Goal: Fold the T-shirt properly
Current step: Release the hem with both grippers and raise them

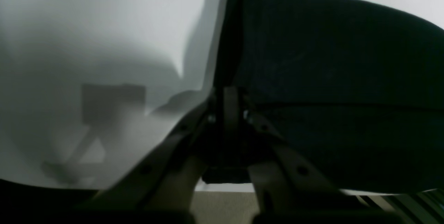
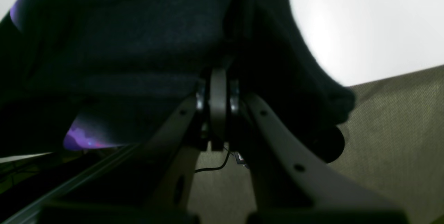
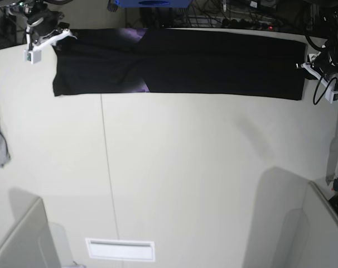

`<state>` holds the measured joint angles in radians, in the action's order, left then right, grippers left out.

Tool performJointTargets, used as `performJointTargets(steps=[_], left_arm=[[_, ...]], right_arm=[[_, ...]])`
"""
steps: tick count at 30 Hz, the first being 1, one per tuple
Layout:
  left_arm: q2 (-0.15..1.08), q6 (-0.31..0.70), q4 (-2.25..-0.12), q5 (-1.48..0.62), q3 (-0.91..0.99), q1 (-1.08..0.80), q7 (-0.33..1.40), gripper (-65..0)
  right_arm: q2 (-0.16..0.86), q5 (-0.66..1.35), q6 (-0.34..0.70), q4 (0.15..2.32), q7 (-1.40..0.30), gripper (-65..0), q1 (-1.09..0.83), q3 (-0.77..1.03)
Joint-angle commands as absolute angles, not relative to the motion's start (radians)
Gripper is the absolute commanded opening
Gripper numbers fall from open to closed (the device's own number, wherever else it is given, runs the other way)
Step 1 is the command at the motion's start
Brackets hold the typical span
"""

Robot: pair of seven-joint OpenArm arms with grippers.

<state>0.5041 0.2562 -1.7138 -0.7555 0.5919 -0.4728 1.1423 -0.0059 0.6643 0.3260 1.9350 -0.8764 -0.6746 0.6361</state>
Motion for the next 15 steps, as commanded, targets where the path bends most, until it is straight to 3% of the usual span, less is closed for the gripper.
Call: performJointTargets(steps=[1,3,6,9,12,15], left_arm=[[0.526,0.257,-1.73,-0.753,0.599,-0.475,1.133,-65.0],[0.526,0.257,-1.73,-0.753,0.599,-0.475,1.133,-65.0],[0.526,0.257,-1.73,-0.753,0.605,-0.476,1.133,-64.2],[0.527,0.257,-1.73,-0.753,0.61,-0.478,1.133,-43.1],[0.524,0.257,-1.744,-0.759,0.657,-0.486,1.132,-25.2],[0.479,0.257,-1.842,-0.76,0.713,-0.489,1.132,-18.1]], right_arm=[[-0.001,0.673,0.332,1.952,-0.863,-65.0,-0.685,0.65],[-0.001,0.674,0.332,1.952,-0.863,-65.0,-0.694,0.651],[-0.004,0.708,0.332,1.959,-0.857,-48.5,-0.702,0.667],[-0.018,0.782,0.334,1.963,-0.854,-38.6,-0.71,0.746],[-0.019,0.803,0.392,2.012,-0.854,-38.1,-0.713,0.794],[-0.012,0.803,0.506,2.022,-0.858,-41.9,-0.7,0.796]])
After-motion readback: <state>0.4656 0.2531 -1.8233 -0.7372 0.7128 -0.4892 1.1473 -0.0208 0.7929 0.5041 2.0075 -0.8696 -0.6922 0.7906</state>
